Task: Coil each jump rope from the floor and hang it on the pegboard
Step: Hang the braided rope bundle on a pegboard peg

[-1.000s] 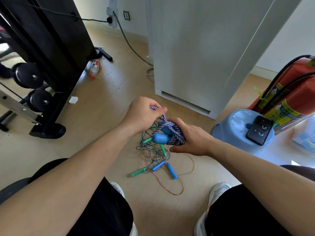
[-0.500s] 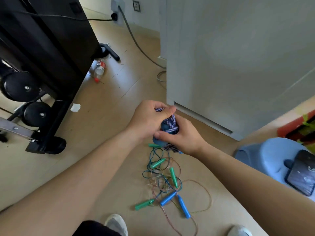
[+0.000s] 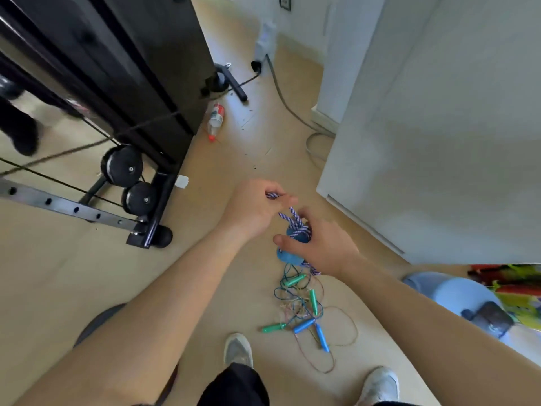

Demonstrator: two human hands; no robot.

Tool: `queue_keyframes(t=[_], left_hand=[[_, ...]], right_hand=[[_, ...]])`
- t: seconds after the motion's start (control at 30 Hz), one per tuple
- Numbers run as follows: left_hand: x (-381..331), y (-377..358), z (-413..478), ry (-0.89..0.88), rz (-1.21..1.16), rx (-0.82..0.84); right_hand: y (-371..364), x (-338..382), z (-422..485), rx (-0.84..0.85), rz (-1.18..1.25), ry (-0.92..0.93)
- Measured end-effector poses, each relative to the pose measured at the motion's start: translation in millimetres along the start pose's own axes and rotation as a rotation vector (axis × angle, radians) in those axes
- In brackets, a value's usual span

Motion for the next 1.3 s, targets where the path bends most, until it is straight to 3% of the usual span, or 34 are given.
queue_keyframes(t=[0.13, 0.33, 0.53, 0.7, 0.97, 1.3], left_hand=[[-66, 87, -30, 0.003, -0.141, 0.007], [-149, 184, -57, 0.105, -0.416, -0.008], [-232, 237, -70, 0.049, -0.507, 0.025], [-278, 289, -62, -0.016, -0.460, -0.138], [-332, 390, 54, -0.034, -0.403, -0.282], [-399, 509, 236, -0.184, -0.400, -0.230]], right_hand=[[50, 97, -44, -0.083, -0.016, 0.087], [126, 224, -84, -0.197, 0.063, 0.080], [205, 316, -82, -0.306, 0.166, 0.147], [249, 369, -63, -0.313, 0.145, 0.223], [330, 463, 34, -0.442, 0.241, 0.224], [432, 564, 179, -0.566, 0.249, 0.167]])
Point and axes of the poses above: each hand's wrist, its own z-axis towards the middle knuckle, its own y-axis out of the back of the hand, x = y × z, the point moved 4 cm from there along z, towards the middle knuckle, and after that the axes turned 4 degrees about z, right-handed, at the moved point
